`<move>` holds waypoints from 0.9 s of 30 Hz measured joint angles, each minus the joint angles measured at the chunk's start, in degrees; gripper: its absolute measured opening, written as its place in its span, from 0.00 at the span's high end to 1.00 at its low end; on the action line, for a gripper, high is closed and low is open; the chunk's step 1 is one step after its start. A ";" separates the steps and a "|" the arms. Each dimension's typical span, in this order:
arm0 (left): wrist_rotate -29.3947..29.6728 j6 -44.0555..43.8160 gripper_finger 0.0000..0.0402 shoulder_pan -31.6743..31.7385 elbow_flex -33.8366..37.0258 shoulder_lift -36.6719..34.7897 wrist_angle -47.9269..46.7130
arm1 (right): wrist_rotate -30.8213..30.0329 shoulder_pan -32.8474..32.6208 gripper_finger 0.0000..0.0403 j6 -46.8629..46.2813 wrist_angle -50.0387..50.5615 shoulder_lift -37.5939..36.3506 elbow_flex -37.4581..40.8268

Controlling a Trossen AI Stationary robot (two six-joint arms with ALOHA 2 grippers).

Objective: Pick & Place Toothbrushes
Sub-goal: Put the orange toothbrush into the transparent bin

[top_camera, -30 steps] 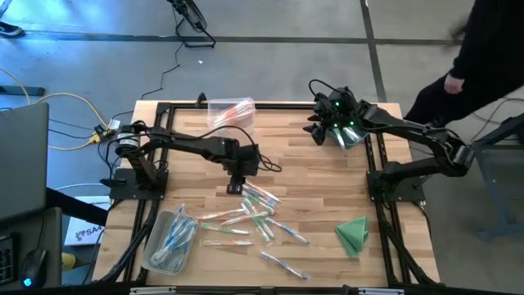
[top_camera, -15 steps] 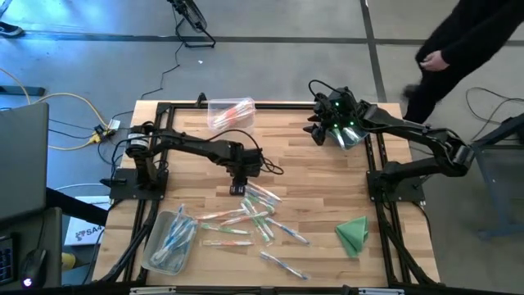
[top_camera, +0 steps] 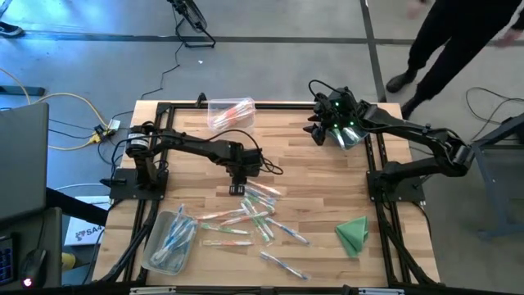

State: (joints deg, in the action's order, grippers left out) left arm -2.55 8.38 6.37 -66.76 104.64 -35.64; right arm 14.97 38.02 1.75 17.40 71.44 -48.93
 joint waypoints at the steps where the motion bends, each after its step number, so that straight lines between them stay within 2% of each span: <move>1: 0.00 0.00 0.82 0.00 0.00 0.00 -0.02 | -0.01 0.00 0.44 0.01 -0.01 0.00 0.00; 9: 0.00 -0.56 0.99 0.00 0.00 0.00 -0.45 | -0.01 0.00 0.44 0.04 0.01 0.00 0.00; 20: -0.33 -5.92 1.00 0.72 -0.02 -0.94 -3.19 | -0.03 0.02 0.44 1.57 0.01 0.00 0.00; 27: 1.78 -5.24 1.00 5.91 -3.72 -4.69 -9.72 | -0.01 0.02 0.44 1.57 0.05 0.00 0.00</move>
State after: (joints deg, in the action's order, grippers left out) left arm -0.77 3.14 12.28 -70.48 99.95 -45.36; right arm 14.96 38.04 3.31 17.45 71.44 -48.93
